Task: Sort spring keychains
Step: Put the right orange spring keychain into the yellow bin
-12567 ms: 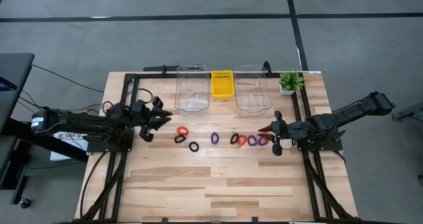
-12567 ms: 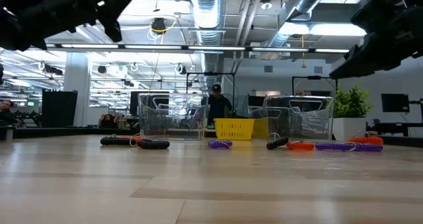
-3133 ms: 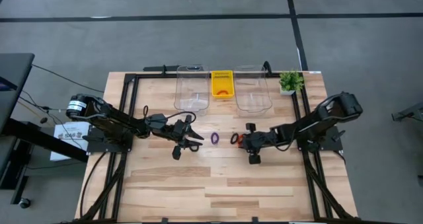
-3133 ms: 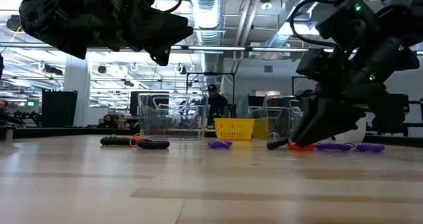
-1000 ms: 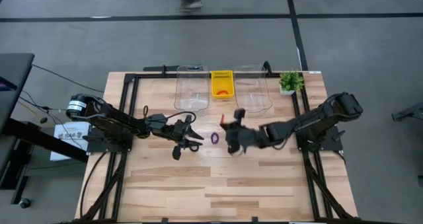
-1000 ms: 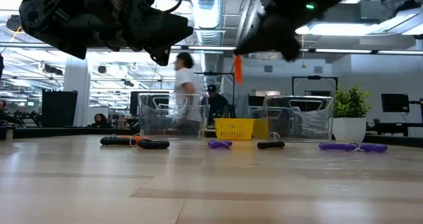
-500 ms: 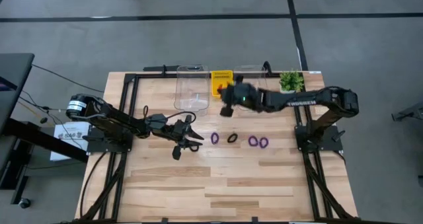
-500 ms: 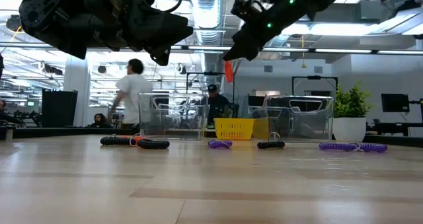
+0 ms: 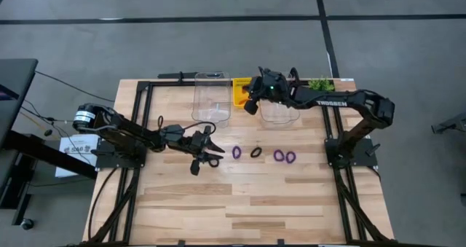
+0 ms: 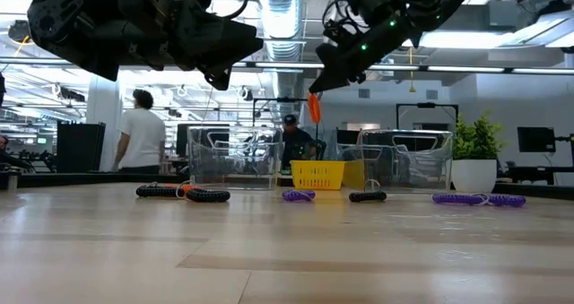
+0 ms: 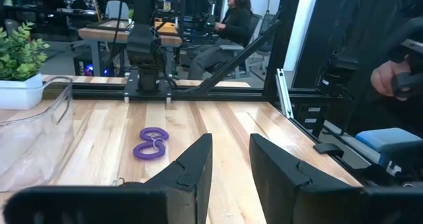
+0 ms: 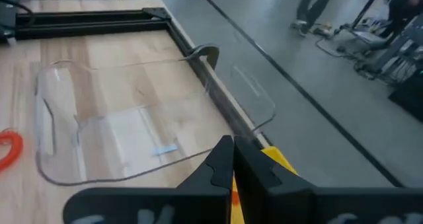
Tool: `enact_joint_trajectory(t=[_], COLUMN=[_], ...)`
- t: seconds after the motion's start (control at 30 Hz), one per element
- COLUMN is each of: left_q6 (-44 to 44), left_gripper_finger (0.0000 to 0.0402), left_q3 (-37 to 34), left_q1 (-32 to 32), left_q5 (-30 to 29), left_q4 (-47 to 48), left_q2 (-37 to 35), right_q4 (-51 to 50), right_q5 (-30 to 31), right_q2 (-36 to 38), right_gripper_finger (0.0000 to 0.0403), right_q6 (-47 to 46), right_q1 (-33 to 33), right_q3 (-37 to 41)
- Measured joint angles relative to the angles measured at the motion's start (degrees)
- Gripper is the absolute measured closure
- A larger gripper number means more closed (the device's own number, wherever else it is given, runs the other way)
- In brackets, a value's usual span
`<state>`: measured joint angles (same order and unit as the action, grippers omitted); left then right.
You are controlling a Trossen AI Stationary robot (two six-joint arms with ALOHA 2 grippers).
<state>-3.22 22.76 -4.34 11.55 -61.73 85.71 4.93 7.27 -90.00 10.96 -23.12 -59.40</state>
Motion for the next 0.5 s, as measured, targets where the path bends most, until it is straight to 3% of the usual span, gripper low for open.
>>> enact_joint_trajectory(t=[0.5], left_q6=[0.0], left_gripper_finger=[0.0303], left_q3=[0.0], left_q1=[0.0], left_q5=[0.0], left_q4=[0.0], left_q2=[0.0], right_q4=[2.2], right_q5=[0.2], right_q2=[-4.5], right_gripper_finger=[0.0403], right_q6=[0.0], right_q1=[-1.0], right_q3=[0.1])
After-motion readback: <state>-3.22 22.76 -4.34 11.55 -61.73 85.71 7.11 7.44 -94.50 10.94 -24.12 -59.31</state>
